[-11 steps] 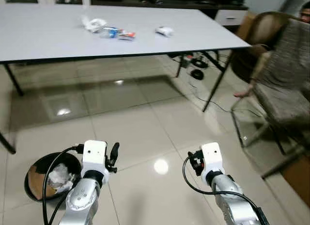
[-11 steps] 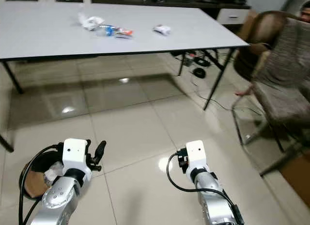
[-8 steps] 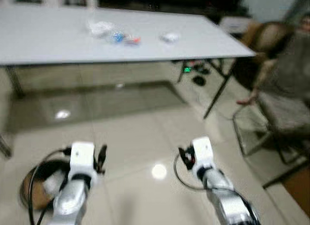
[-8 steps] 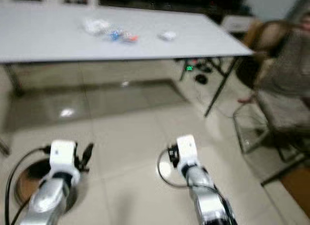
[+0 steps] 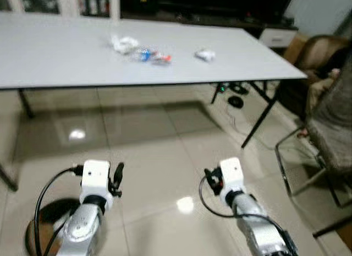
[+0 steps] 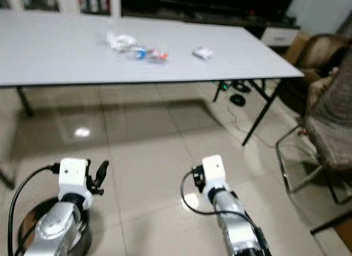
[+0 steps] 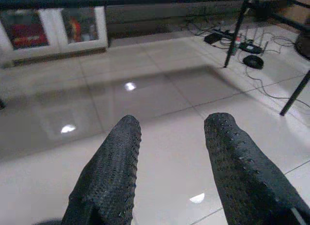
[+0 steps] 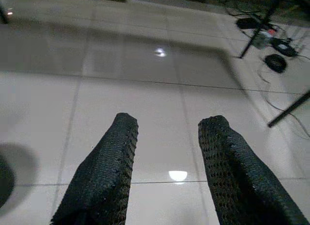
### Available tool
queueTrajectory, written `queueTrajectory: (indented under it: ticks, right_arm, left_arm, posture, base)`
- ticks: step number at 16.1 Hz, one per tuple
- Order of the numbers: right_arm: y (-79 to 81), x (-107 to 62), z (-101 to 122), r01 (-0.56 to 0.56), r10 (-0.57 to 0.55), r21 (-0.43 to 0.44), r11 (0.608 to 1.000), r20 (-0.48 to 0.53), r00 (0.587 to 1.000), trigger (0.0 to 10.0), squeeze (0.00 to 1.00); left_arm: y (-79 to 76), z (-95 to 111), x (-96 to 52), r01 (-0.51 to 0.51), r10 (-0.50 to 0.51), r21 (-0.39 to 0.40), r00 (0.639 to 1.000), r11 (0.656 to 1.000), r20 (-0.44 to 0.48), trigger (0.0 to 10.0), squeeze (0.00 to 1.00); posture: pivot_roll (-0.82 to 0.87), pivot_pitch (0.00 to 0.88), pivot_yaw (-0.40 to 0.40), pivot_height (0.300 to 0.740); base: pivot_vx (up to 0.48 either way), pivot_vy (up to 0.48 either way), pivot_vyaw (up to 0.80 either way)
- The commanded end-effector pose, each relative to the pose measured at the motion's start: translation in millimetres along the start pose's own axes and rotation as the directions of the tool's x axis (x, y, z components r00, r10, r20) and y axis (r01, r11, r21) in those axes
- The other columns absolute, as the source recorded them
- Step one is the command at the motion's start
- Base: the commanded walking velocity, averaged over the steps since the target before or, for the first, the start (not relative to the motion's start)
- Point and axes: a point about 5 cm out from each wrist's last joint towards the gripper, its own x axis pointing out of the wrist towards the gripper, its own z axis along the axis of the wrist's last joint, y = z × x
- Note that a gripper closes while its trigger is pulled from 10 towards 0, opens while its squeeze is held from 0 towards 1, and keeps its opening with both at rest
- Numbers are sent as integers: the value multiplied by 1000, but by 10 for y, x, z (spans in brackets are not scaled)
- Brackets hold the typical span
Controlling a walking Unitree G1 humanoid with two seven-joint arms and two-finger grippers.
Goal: Picking trash to rubbish bin
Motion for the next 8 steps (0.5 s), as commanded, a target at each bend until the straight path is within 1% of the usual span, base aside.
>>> queueTrajectory:
  ticks: [1, 2, 4, 8]
  right_arm:
    - [-129, -30, -7, 52, -52, 10, 999, 5, 999, 10000, 0]
    - [-123, -36, -18, 67, -67, 20, 998, 7, 998, 10000, 0]
    - [-126, -51, -40, 86, -87, 36, 996, 6, 996, 10000, 0]
    - [-199, -71, -66, 111, -111, 38, 993, -1, 994, 10000, 0]
  left_arm:
    - [-87, 80, 34, 34, -34, 2, 999, 999, 23, 10000, 0]
    - [-74, 98, 47, 47, -47, 15, 999, 999, 25, 10000, 0]
    - [-65, 134, 77, 61, -62, 26, 998, 998, 30, 10000, 0]
    - [-105, 215, 181, 70, -71, 28, 996, 997, 52, 10000, 0]
  posture:
    - [81, 0, -111, 740]
    - [80, 0, -91, 740]
    - [78, 0, -76, 740]
    - [77, 0, -95, 740]
  base:
    - [454, 0, 0]
    - [454, 0, 0]
    - [454, 0, 0]
    - [454, 0, 0]
